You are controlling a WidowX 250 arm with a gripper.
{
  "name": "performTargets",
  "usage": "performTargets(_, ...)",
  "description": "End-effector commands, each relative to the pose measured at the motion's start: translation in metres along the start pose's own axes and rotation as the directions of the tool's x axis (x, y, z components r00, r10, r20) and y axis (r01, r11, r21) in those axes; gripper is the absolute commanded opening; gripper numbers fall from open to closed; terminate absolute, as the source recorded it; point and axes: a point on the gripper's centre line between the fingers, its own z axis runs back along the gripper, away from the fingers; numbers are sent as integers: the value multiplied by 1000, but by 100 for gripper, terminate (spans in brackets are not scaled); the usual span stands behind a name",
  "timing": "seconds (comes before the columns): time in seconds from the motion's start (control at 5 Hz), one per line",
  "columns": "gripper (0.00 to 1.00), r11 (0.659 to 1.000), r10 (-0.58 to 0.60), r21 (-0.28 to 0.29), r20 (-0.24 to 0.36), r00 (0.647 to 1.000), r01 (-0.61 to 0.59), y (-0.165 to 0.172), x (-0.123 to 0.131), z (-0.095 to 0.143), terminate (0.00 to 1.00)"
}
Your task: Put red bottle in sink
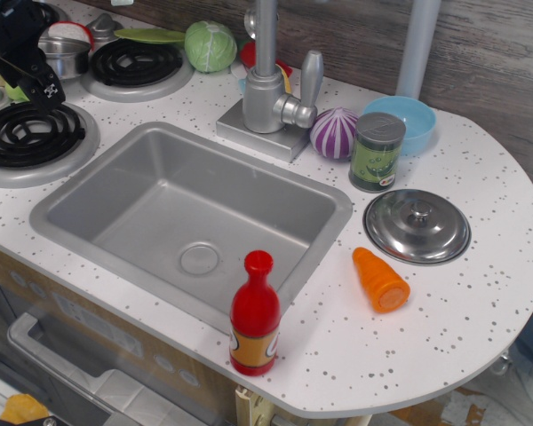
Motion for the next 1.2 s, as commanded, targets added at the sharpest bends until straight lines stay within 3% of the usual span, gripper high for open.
performTargets(0.0,100,1000,0,0,0,1000,0,0,0,0,0)
performTargets(0.2,100,998,40,42,-31,999,-39,-41,14,48,0)
performTargets(0.6,100,982,166,107,-67,984,-158,-131,33,114,0)
performTargets(0.8,100,981,190,59,-128,974,-184,-179,34,131,0)
performTargets(1.0,100,979,203,68,-177,963,-194,-226,27,134,0)
